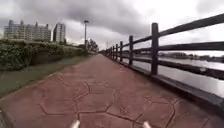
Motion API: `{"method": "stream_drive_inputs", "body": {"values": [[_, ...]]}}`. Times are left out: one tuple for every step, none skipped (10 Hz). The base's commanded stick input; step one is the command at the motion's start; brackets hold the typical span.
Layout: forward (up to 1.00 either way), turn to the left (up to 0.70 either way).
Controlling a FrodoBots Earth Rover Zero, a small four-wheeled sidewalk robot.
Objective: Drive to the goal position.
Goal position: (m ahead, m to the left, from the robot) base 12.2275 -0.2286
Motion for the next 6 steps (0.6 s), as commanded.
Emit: {"method": "stream_drive_inputs", "body": {"values": [[0.5,0.0],[0.5,0.0],[0.5,0.0],[0.5,0.0],[0.5,0.0],[0.5,0.0]]}}
